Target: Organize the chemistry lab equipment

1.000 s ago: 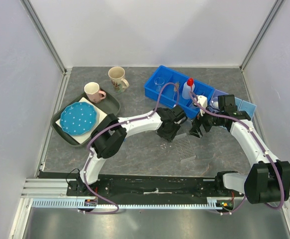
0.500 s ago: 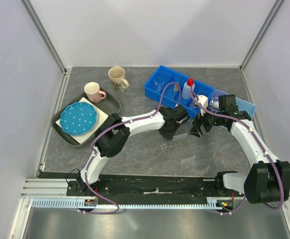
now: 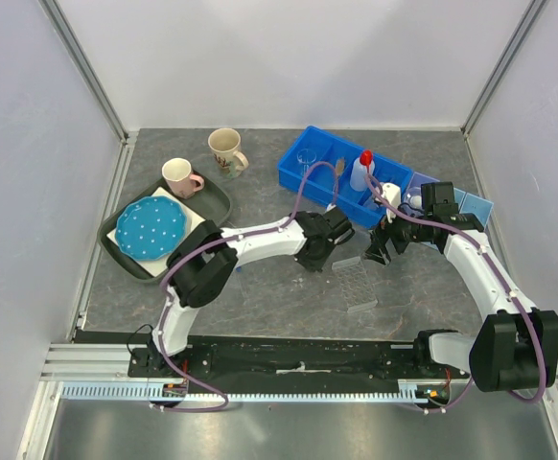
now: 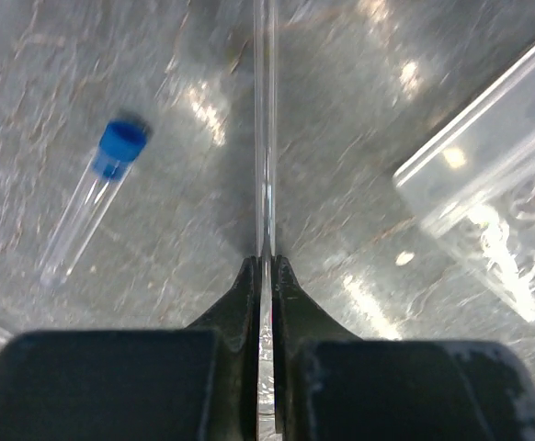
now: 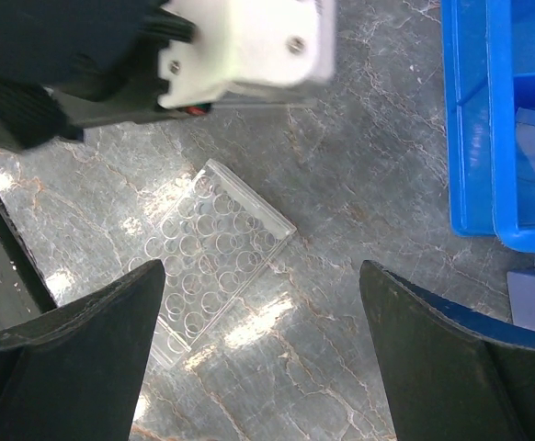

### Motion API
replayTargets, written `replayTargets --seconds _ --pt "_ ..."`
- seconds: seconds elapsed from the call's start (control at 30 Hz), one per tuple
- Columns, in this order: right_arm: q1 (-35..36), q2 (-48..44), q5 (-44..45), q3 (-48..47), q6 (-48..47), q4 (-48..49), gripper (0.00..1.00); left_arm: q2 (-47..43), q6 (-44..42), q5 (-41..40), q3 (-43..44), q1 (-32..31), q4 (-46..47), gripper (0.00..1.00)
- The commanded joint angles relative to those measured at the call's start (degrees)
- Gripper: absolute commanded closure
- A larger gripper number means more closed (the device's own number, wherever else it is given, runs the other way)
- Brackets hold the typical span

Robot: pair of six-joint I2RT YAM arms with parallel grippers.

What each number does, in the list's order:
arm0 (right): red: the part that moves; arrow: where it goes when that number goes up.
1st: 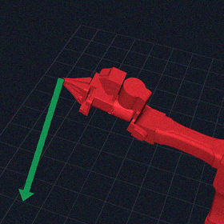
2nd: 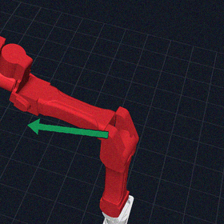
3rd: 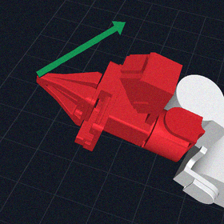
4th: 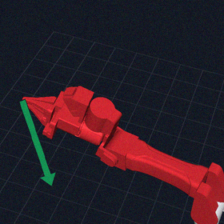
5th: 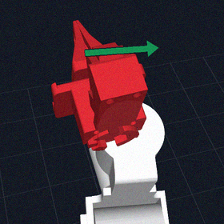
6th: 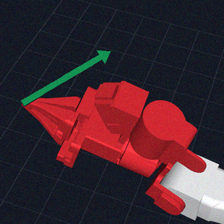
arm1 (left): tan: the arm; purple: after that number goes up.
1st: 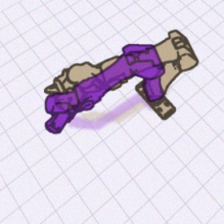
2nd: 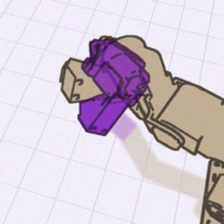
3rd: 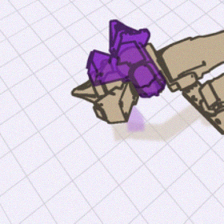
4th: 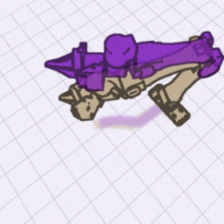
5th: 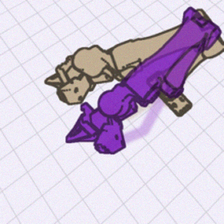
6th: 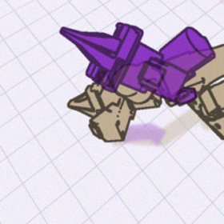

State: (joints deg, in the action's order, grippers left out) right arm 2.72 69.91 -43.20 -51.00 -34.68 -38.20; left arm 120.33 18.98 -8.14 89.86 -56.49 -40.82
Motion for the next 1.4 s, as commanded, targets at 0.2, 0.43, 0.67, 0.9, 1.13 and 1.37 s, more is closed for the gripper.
replayTargets --seconds 0.2,0.43,0.67,0.9,1.13,1.37 --pt "-0.26 0.14 -9.96 0.29 -2.14 -1.7 0.05 -24.23 7.73 -1.62 -19.87 -0.11 13.12 0.98" --pt "0.26 1.02 -20.07 -5.5 -4.96 -10.04 0.06 -43.76 10.9 3.92 -36.06 -0.2 31.56 0.98" --pt "5.62 5.59 -29.21 -15.87 -0.14 -19.2 0.07 -55.73 14.24 6.91 -45.74 -0.29 47.57 0.98" --pt "13.17 0.85 -19.41 -13.61 36.22 14.4 0.08 -58.02 17.31 7.61 -48.47 -0.29 56.02 0.98" --pt "16.53 2.68 -16.65 -12.45 56.47 27.03 0.12 -56.97 19.25 7.53 -48.64 -0.73 60.15 0.98" --pt "16.79 4.01 -17.62 -8.33 67.89 37.04 0.27 -55.21 20.65 5.16 -47.59 -0.82 61.38 0.98"
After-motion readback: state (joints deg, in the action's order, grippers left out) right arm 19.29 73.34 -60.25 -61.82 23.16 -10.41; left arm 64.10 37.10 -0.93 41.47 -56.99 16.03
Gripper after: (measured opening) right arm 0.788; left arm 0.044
